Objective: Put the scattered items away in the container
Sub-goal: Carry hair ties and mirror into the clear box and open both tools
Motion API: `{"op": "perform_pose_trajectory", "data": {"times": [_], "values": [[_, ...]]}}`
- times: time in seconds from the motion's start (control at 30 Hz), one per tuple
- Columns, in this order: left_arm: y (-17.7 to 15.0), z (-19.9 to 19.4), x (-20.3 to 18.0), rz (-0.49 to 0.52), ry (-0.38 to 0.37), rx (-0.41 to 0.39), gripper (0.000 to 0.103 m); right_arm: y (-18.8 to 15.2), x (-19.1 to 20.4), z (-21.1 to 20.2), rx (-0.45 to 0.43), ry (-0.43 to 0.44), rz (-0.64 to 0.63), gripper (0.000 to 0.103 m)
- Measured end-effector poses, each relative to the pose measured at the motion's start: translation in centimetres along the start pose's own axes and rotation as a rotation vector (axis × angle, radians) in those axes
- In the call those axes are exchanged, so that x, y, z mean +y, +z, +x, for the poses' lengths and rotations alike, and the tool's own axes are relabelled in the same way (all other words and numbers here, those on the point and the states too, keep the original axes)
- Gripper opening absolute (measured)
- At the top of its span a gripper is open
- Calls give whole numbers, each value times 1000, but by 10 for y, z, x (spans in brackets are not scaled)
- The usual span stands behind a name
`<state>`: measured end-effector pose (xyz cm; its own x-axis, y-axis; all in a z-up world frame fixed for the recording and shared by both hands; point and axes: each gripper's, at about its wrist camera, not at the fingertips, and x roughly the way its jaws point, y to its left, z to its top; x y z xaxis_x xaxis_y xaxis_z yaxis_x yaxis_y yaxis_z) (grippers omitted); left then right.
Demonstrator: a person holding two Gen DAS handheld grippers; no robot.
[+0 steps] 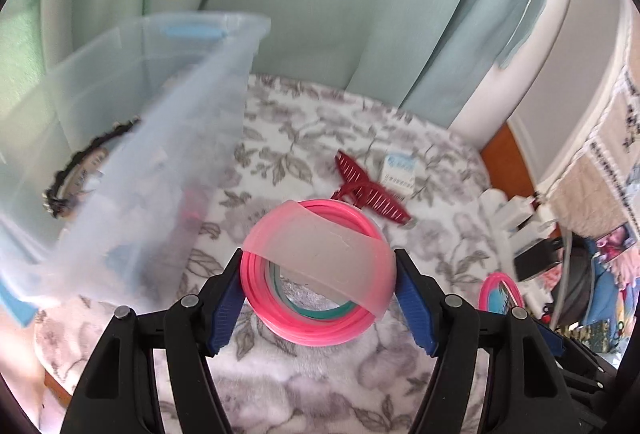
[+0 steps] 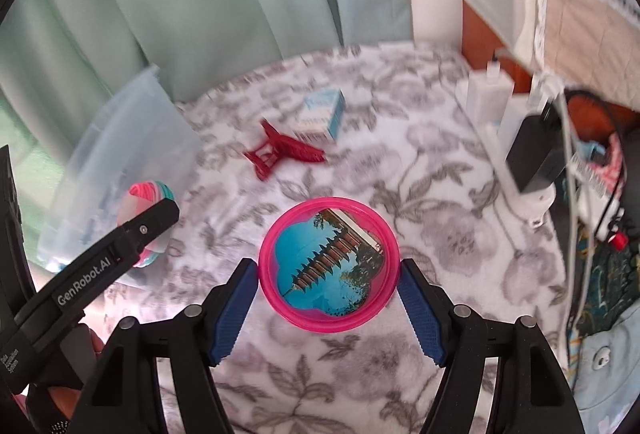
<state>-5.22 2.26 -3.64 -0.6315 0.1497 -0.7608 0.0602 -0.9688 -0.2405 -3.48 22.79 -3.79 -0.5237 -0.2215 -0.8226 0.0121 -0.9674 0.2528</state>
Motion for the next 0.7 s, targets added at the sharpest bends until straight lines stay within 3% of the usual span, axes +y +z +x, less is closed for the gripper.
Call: {"op": "perform_pose_trajectory", "data": {"times": [0.3,0.7], "values": [[22,-77,9,-31,-74,-135,71,13,33,-65,-149,5,-56,74],[65,-150,28,-61,-138,-319,71,60,98,-145,-373,11,-187,74]]}}
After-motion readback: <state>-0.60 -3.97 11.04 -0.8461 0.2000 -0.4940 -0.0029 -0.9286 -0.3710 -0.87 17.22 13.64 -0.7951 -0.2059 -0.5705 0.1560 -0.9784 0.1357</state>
